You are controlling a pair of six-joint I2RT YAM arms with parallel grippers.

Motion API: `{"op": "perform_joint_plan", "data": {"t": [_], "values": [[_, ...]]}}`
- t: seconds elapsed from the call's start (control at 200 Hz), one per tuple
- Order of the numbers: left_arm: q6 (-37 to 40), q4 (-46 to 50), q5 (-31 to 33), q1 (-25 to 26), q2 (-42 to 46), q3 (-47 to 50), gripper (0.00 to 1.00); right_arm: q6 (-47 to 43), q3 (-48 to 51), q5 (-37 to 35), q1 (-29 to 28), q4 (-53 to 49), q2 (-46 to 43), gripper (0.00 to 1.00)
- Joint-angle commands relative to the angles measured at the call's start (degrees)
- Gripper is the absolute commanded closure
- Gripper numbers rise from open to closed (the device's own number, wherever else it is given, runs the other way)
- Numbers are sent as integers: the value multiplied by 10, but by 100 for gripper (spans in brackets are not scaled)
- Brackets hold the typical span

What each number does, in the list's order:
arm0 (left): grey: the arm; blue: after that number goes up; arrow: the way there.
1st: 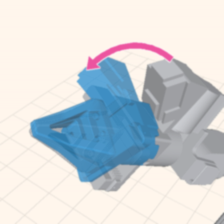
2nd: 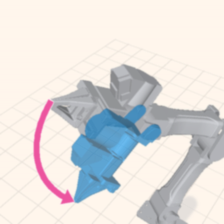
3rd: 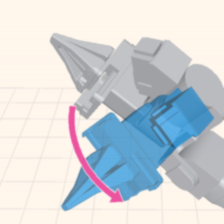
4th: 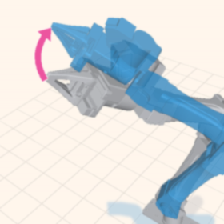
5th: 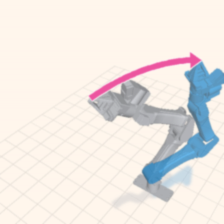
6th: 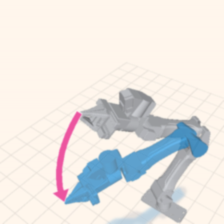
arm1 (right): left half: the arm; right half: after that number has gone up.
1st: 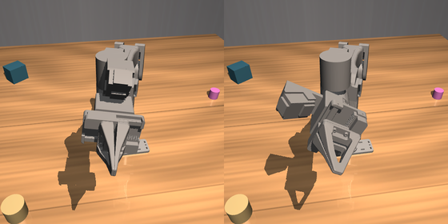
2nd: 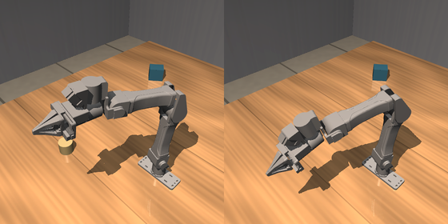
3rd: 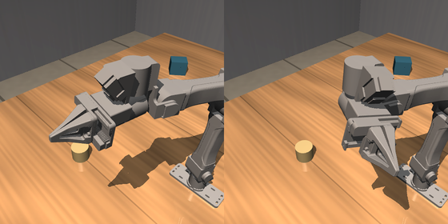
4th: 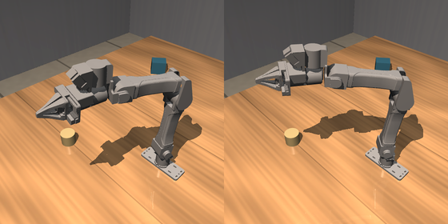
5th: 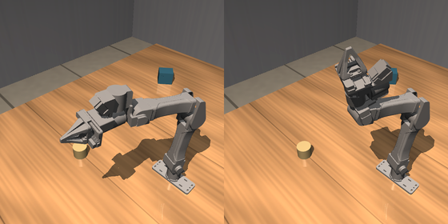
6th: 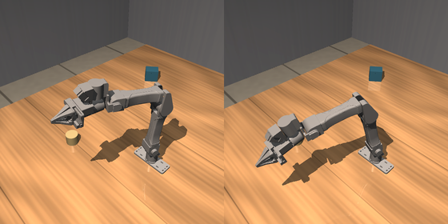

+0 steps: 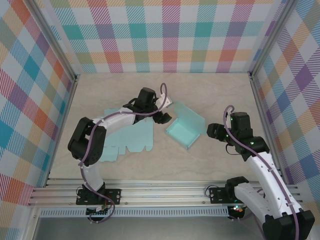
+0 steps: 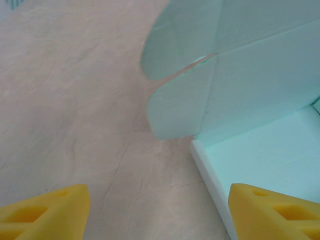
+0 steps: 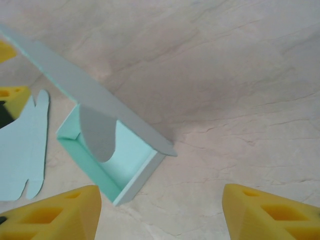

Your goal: Fold the paper box

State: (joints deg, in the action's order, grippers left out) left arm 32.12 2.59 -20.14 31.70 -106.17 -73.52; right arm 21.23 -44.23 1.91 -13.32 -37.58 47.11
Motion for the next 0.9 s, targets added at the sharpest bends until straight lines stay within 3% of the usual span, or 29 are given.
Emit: {"op": "perform_joint_plan", "data": {"t": [0.0, 0.59, 0.715, 0.895], "values": [[55, -20, -63, -3, -27, -56, 27, -22, 6, 33, -16, 17, 9, 35], [126, 124, -112, -8, -128, -211, 35, -60, -24, -30, -70, 54, 137, 38], [135, 150, -118, -7, -131, -219, 38, -66, -28, -35, -71, 66, 160, 45], [142, 200, -129, -6, -146, -252, 52, -75, -33, -38, -71, 82, 188, 56]]}}
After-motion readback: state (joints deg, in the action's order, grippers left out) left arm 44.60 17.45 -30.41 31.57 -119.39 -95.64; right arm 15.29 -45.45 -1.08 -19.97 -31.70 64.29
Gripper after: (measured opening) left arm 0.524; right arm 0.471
